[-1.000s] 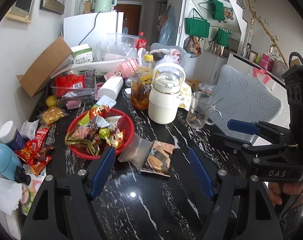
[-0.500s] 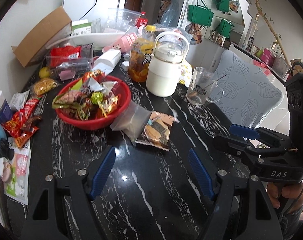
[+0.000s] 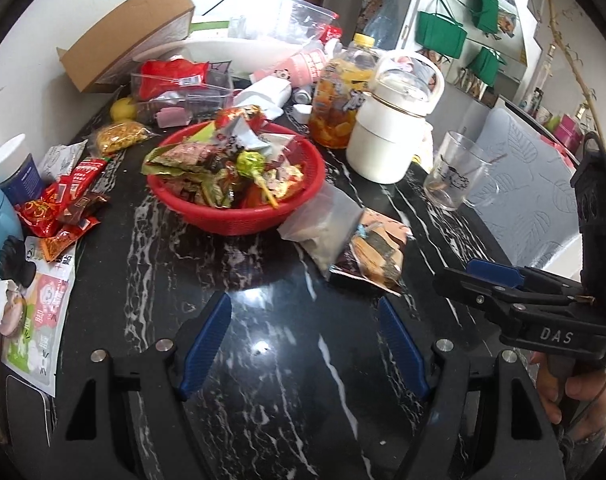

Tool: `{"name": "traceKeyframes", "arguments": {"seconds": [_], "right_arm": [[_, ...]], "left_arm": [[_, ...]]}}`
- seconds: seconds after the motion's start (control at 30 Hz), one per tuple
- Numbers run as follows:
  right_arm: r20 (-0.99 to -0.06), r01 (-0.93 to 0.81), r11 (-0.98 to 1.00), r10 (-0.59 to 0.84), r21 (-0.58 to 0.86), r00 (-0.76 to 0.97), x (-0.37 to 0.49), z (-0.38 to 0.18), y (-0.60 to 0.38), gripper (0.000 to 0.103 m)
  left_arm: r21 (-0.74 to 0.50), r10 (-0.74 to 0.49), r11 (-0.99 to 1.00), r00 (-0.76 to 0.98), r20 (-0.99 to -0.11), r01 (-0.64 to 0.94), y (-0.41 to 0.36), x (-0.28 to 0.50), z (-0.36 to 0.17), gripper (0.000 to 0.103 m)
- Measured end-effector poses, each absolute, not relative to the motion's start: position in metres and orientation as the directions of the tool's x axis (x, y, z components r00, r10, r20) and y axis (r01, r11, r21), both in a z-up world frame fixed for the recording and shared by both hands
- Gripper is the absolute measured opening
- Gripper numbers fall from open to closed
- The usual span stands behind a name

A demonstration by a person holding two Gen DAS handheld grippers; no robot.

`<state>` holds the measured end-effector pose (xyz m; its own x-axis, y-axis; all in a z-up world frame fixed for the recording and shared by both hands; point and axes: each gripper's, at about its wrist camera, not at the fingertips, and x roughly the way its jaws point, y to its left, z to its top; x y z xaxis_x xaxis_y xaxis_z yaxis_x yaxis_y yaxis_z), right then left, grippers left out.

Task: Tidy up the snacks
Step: 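Grasp the brown seaweed cracker packet with the right gripper while the left gripper moves toward the clear bag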

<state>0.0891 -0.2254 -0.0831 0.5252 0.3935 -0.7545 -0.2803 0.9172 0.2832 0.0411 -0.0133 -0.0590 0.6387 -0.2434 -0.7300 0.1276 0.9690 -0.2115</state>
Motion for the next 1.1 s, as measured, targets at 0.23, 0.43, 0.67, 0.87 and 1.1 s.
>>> {"name": "traceKeyframes", "arguments": {"seconds": [0.23,0.43,0.67,0.87,1.1], "right_arm": [[-0.786,-0.258,0.926,0.371,0.275,0.495,0.131,-0.101,-0.205,0.076],[-0.82,-0.228,0.946,0.314,0.23,0.477,0.16,-0.117,-0.189,0.076],[-0.844,-0.199,0.958,0.275,0.204,0.46,0.174,-0.132,-0.186,0.089],[-0.851,-0.223,0.967,0.22,0.125,0.477,0.171,-0.136,-0.185,0.084],[-0.855,-0.199,0.977,0.17,0.08,0.489,0.162,-0.135,-0.204,0.064]], "left_arm": [[-0.204,-0.209,0.975,0.639,-0.741,0.081,0.005,0.063,-0.068,0.075],[-0.205,-0.197,0.977,0.639,-0.744,0.062,0.014,0.081,-0.072,0.075],[-0.187,-0.189,0.98,0.636,-0.748,0.07,0.011,0.093,-0.073,0.075],[-0.173,-0.202,0.979,0.641,-0.741,0.107,0.0,0.099,-0.069,0.075],[-0.151,-0.211,0.977,0.653,-0.727,0.147,-0.014,0.107,-0.065,0.075]]}}
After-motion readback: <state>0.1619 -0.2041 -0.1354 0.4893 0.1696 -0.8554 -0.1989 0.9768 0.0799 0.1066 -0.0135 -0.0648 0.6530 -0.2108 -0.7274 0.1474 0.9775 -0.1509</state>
